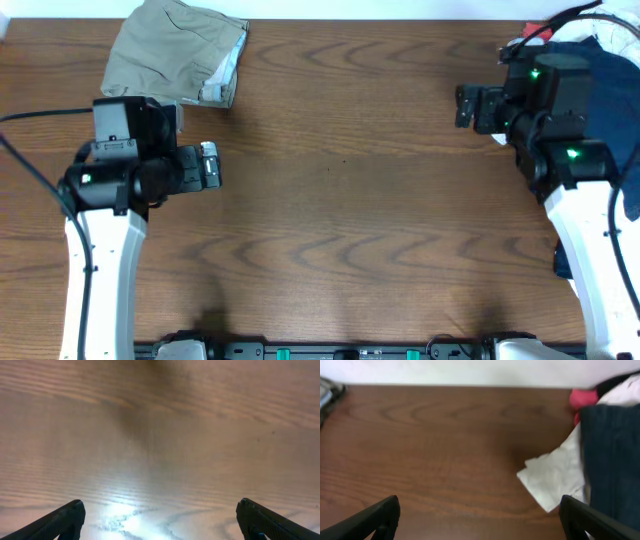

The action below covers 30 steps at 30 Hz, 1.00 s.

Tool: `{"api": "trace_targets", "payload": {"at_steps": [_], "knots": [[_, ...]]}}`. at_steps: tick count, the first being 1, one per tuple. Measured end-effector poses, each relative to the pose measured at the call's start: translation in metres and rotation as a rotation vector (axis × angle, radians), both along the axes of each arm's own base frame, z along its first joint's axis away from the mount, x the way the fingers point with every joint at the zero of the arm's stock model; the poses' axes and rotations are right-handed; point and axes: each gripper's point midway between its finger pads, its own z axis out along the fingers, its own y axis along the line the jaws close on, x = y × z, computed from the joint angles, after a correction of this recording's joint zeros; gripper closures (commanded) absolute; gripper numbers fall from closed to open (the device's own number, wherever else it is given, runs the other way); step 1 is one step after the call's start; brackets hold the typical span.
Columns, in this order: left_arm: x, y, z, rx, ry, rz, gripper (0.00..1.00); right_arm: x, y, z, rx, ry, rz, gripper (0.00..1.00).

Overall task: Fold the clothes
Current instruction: 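Reach the right gripper to the clothes pile and grasp the navy shorts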

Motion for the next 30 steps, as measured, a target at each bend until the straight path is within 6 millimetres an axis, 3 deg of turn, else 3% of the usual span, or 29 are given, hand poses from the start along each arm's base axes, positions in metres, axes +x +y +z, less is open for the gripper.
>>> {"api": "trace_targets", "payload": {"at_steps": [4, 7, 13, 18, 25, 30], "knots": [[0.003, 0.000, -0.010, -0.005, 0.034, -0.001, 0.02, -0.007, -0.010, -0.015, -0.029, 0.066, -0.035, 0.01], [0.006, 0.000, -0.012, -0.005, 0.037, -0.004, 0.02, -0.010, -0.036, -0.019, -0.044, 0.088, -0.106, 0.01], [0.011, 0.000, -0.010, -0.001, 0.014, -0.008, 0.02, -0.033, -0.154, -0.029, -0.022, 0.140, -0.439, 0.01], [0.011, 0.000, -0.010, 0.001, 0.013, -0.011, 0.02, -0.078, -0.251, -0.044, 0.013, 0.187, -0.774, 0.01], [0.011, 0.000, -0.010, 0.002, 0.012, -0.013, 0.02, -0.115, -0.336, -0.057, 0.036, 0.155, -1.031, 0.04], [0.011, 0.000, -0.010, 0.002, 0.012, -0.013, 0.02, -0.118, -0.370, -0.096, 0.093, 0.185, -1.067, 0.06]]}}
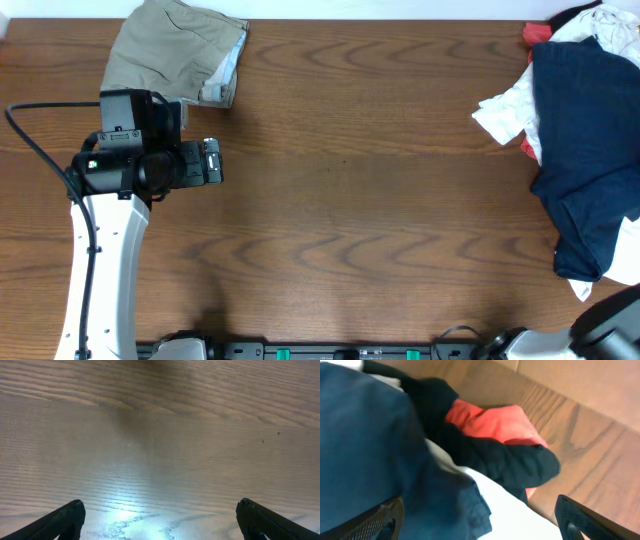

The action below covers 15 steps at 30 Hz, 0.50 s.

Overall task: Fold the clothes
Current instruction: 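Reach the right gripper to the clothes pile and grasp the navy shorts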

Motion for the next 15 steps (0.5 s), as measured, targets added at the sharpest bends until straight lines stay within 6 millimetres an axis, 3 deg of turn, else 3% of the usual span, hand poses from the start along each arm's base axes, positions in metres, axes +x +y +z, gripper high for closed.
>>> {"api": "trace_targets", "payload": {"at_steps": [5, 8, 10, 15], "knots": [[0.000, 0.000, 0.000, 0.000, 0.000, 0.000, 0.02, 0.017, -0.002, -0.039, 0.069, 0.004, 0.064, 0.07], [0.000, 0.000, 0.000, 0.000, 0.000, 0.000, 0.02, 0.026, 0.000, -0.053, 0.095, -0.006, 0.106, 0.14], [0.000, 0.000, 0.000, 0.000, 0.000, 0.000, 0.02, 0.032, 0.001, -0.059, 0.107, -0.017, 0.133, 0.27], [0.000, 0.000, 0.000, 0.000, 0.000, 0.000, 0.02, 0.048, 0.007, -0.061, 0.134, -0.084, 0.200, 0.76]]}}
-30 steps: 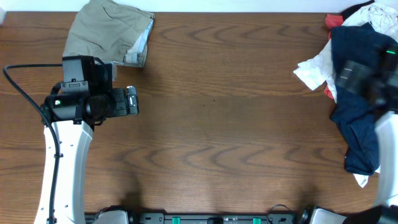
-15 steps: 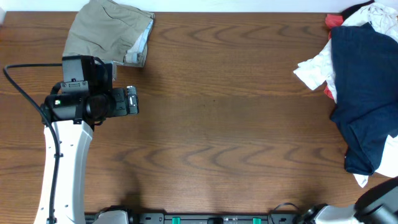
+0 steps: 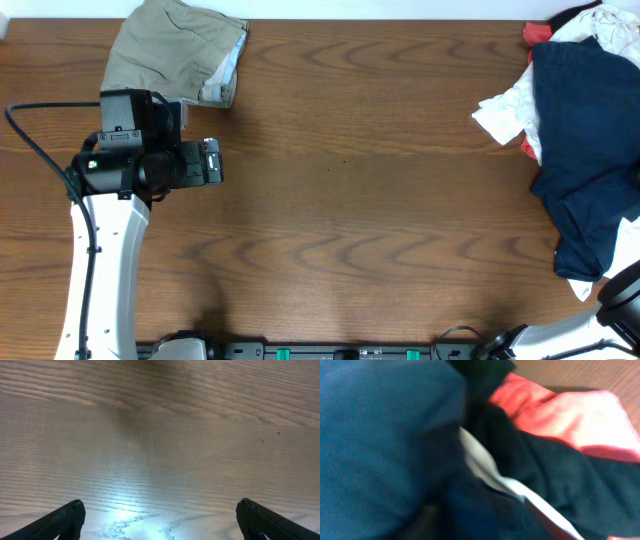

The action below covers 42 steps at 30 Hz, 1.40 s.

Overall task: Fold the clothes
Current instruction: 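Reach the right gripper to the clothes pile and grasp the navy shorts, then drag the navy shorts with the right gripper to the table center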

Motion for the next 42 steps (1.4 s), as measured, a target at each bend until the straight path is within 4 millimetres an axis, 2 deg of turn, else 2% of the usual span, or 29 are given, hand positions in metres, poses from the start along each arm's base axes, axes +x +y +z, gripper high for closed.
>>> {"api": "trace_targets", "payload": {"at_steps": [3, 5, 11, 13, 15, 18, 20, 23, 25, 27, 28, 29, 31, 33, 36, 38, 39, 40, 42], "knots": [[0.000, 0.000, 0.000, 0.000, 0.000, 0.000, 0.02, 0.011, 0.004, 0.007, 0.010, -0.059, 0.040, 0.92], [0.000, 0.000, 0.000, 0.000, 0.000, 0.000, 0.02, 0.017, 0.011, 0.009, 0.038, -0.090, 0.071, 0.99], [0.001, 0.000, 0.001, 0.000, -0.005, 0.000, 0.02, 0.033, 0.035, 0.023, 0.089, -0.165, 0.163, 0.99], [0.003, 0.000, 0.002, 0.001, -0.013, 0.000, 0.02, 0.045, 0.052, 0.039, 0.090, -0.205, 0.220, 0.99], [0.005, 0.000, 0.003, 0.000, -0.022, 0.003, 0.02, 0.059, 0.079, 0.062, 0.086, -0.253, 0.299, 0.99], [0.011, 0.001, 0.006, -0.011, -0.047, 0.029, 0.02, 0.078, 0.133, 0.101, 0.074, -0.325, 0.442, 0.99], [0.014, 0.001, 0.008, -0.021, -0.060, 0.048, 0.02, 0.091, 0.182, 0.131, 0.059, -0.375, 0.562, 0.99], [0.019, 0.002, 0.011, -0.031, -0.079, 0.067, 0.02, 0.103, 0.258, 0.161, 0.064, -0.434, 0.741, 0.99], [0.020, 0.002, 0.011, -0.033, -0.084, 0.072, 0.02, 0.106, 0.313, 0.167, 0.096, -0.439, 0.857, 0.99], [0.020, 0.002, 0.011, -0.034, -0.085, 0.078, 0.02, 0.102, 0.370, 0.160, 0.145, -0.411, 0.973, 0.99], [0.020, 0.003, 0.011, -0.031, -0.085, 0.082, 0.02, 0.099, 0.389, 0.157, 0.166, -0.399, 1.013, 0.99], [0.020, 0.004, 0.011, -0.029, -0.084, 0.088, 0.02, 0.093, 0.422, 0.152, 0.191, -0.377, 1.079, 0.99], [0.020, 0.007, 0.011, -0.022, -0.083, 0.101, 0.02, 0.079, 0.473, 0.145, 0.223, -0.347, 1.191, 0.99], [0.020, 0.014, 0.011, -0.015, -0.083, 0.122, 0.02, 0.055, 0.530, 0.141, 0.258, -0.322, 1.325, 0.95], [0.017, 0.030, 0.010, -0.009, -0.076, 0.171, 0.02, 0.012, 0.595, 0.138, 0.289, -0.293, 1.507, 0.65], [0.014, 0.041, 0.009, -0.006, -0.067, 0.207, 0.02, -0.019, 0.628, 0.135, 0.296, -0.269, 1.619, 0.48], [0.012, 0.048, 0.008, -0.005, -0.063, 0.227, 0.02, -0.031, 0.638, 0.132, 0.295, -0.249, 1.656, 0.38], [0.011, 0.052, 0.008, -0.005, -0.060, 0.242, 0.02, -0.041, 0.645, 0.128, 0.287, -0.227, 1.683, 0.34], [0.008, 0.062, 0.007, -0.004, -0.054, 0.272, 0.02, -0.045, 0.643, 0.122, 0.256, -0.192, 1.678, 0.28]]}}
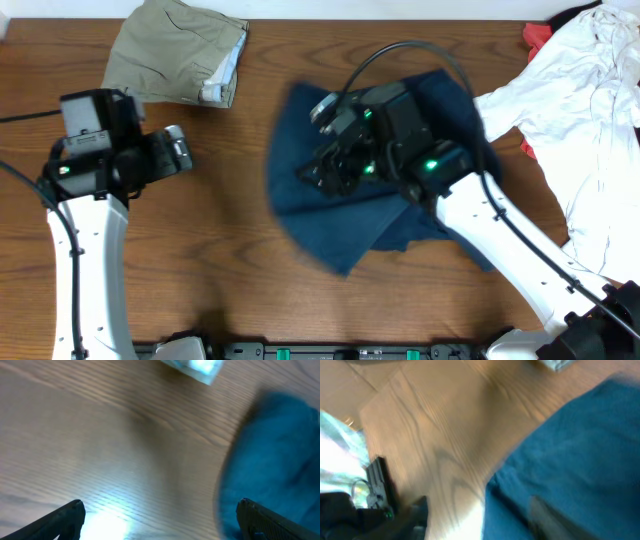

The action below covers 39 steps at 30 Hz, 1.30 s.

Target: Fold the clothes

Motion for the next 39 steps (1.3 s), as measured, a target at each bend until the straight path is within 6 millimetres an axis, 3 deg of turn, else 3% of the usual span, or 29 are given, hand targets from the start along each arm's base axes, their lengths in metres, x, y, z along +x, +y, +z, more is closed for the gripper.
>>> {"api": "trace_targets", "payload": {"at_steps": [4, 8, 13, 16, 23, 27, 33, 39], "knots": [[-0.002, 0.011, 0.000, 0.005, 0.001, 0.034, 0.02, 0.031, -0.038, -0.002, -0.066, -0.037, -0.148, 0.22], [0.001, 0.006, 0.002, 0.000, -0.014, 0.003, 0.02, 0.074, -0.106, 0.009, -0.104, -0.078, -0.374, 0.21], [0.021, -0.031, 0.012, -0.019, -0.096, -0.178, 0.02, 0.103, -0.189, 0.004, -0.159, -0.044, -0.607, 0.17], [0.037, -0.065, 0.009, -0.031, -0.124, -0.300, 0.02, 0.108, -0.217, 0.001, -0.174, -0.027, -0.680, 0.15], [0.084, -0.136, -0.025, -0.056, -0.044, -0.519, 0.02, 0.105, -0.244, -0.008, -0.203, 0.025, -0.742, 0.13], [0.106, -0.159, -0.051, -0.024, 0.002, -0.594, 0.02, 0.103, -0.251, -0.011, -0.213, 0.042, -0.758, 0.13], [0.126, -0.169, -0.102, 0.062, 0.067, -0.639, 0.02, 0.099, -0.251, -0.014, -0.225, 0.057, -0.759, 0.13], [0.137, -0.165, -0.135, 0.113, 0.099, -0.646, 0.02, 0.099, -0.253, -0.014, -0.233, 0.056, -0.765, 0.13]]}}
